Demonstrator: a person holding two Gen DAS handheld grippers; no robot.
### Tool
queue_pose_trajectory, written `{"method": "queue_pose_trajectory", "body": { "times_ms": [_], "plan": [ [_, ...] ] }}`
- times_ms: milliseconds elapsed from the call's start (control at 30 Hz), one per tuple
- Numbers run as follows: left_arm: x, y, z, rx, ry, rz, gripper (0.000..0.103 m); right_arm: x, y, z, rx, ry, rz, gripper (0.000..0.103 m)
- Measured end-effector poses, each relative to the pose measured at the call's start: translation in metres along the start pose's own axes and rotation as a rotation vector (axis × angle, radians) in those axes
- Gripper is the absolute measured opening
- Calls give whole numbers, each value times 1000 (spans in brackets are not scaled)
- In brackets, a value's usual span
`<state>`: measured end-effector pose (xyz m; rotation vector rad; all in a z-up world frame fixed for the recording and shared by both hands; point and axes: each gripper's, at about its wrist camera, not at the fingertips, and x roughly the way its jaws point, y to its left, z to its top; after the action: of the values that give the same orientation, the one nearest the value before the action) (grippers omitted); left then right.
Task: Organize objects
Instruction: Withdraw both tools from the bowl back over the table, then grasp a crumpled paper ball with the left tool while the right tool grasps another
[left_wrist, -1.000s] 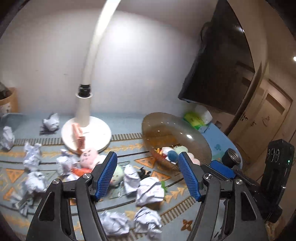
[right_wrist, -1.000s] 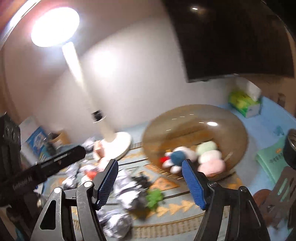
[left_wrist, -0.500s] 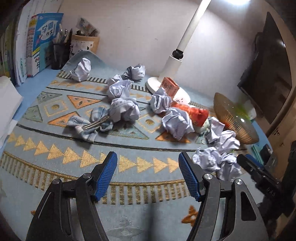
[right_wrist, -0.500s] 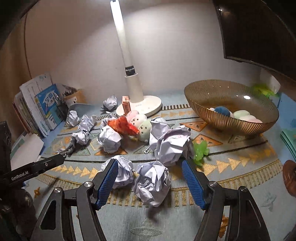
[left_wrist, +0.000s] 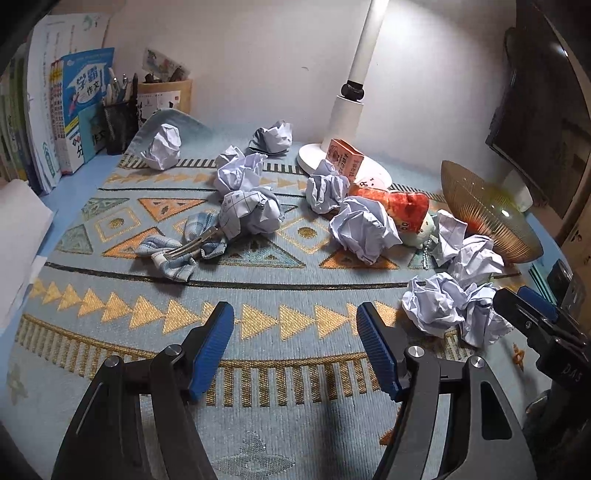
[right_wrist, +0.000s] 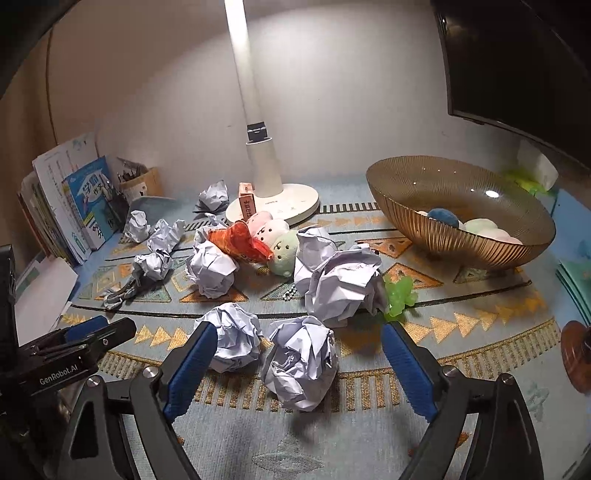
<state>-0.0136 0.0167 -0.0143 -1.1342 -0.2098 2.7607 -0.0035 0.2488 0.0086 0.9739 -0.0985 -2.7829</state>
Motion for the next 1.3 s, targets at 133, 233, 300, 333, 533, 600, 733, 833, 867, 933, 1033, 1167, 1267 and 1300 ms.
{"method": "queue_pose_trajectory", "body": {
  "times_ms": [133, 233, 300, 333, 533, 600, 733, 833, 867, 933, 1033, 1167, 1267, 1300],
  "plan": [
    [0, 3, 0, -18, 6, 1, 69, 1, -2, 0, 10, 10, -1, 90],
    [2, 2, 1, -19, 18, -8, 69, -1, -6, 1, 32, 8, -8, 90],
    [1, -5, 1, 14, 31, -31, 69, -4, -11, 2, 45, 18, -7, 90],
    [-1, -11, 1, 36, 37, -49, 69, -5, -13, 0, 44, 25, -8, 90],
    [6, -57, 7, 165, 83, -186, 76, 2, -19, -5, 47, 88, 30, 90],
    [15, -67, 12, 178, 125, -256, 75, 8, -21, -5, 57, 120, 31, 89],
    [36, -64, 19, 115, 202, -360, 75, 19, -28, -5, 94, 181, 81, 87],
    [47, -53, 18, 69, 246, -409, 75, 22, -24, -6, 69, 197, 89, 85],
    [49, -51, 17, 61, 257, -425, 75, 26, -20, -6, 55, 209, 80, 84],
    [53, -50, 18, 43, 277, -453, 75, 35, -13, -6, 23, 247, 60, 72],
    [56, -59, 21, 65, 293, -465, 75, 37, -10, -6, 5, 255, 49, 49],
    [62, -78, 22, 132, 287, -423, 75, 33, -20, -7, 16, 264, 56, 49],
    [66, -86, 20, 160, 266, -390, 62, 34, -23, -8, 30, 270, 74, 49],
    [67, -88, 19, 175, 260, -379, 52, 34, -23, -8, 28, 271, 77, 49]
  ]
}}
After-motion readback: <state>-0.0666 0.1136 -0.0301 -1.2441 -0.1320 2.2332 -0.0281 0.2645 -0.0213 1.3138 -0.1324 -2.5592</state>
